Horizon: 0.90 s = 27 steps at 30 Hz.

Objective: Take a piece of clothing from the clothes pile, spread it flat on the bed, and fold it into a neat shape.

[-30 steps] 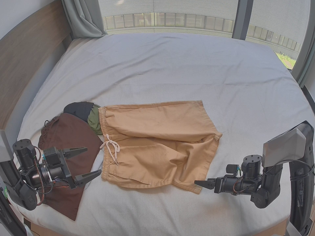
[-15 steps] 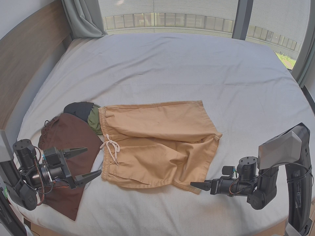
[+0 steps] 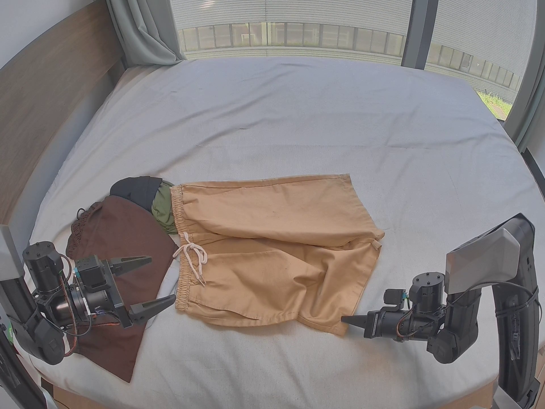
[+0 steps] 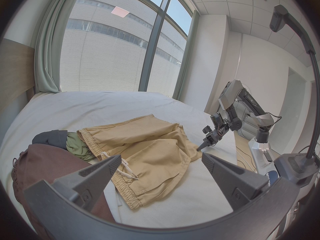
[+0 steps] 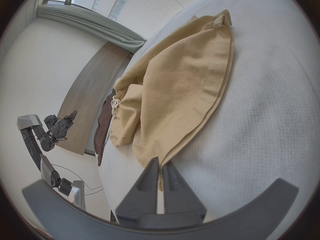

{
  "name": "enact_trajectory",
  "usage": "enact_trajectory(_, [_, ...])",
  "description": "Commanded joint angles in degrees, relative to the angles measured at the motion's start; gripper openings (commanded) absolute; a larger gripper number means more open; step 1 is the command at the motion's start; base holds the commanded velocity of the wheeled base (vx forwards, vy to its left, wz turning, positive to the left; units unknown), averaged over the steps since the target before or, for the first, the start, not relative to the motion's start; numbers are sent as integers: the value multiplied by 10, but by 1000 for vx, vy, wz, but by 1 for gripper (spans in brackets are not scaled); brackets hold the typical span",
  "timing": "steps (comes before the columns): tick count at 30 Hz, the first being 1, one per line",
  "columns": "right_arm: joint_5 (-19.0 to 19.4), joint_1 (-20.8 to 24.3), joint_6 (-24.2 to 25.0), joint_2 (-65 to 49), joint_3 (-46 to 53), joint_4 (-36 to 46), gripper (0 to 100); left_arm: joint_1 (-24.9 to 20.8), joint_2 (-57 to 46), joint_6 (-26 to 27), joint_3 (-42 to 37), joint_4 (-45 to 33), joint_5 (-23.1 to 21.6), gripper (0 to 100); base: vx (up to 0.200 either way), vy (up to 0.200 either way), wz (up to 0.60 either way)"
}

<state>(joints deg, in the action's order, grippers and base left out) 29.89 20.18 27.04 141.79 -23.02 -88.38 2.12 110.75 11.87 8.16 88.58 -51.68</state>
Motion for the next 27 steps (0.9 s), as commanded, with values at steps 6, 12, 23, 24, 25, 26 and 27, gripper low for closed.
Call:
enact_trajectory(6, [-2,-18,-9,-4,25,-1,0,0,3,0,0,0,0,100,0,0,0])
enact_trajectory(12, [2,-62,-44,-7,32,0,0,0,4,1,0,0,0,100,0,0,0])
enact_trajectory(23, [14,-117,-67,-11,28,-1,0,0,5,1,0,0,0,100,0,0,0])
enact_trajectory(24, [16,-121,-67,-11,28,-1,0,0,5,1,0,0,0,100,0,0,0])
enact_trajectory(25, [16,-121,-67,-11,27,-1,0,0,5,1,0,0,0,100,0,0,0])
enact_trajectory(26, [18,-126,-67,-13,26,-1,0,0,5,0,0,0,0,100,0,0,0])
enact_trajectory(27, [18,-128,-67,-14,25,-1,0,0,5,1,0,0,0,100,0,0,0])
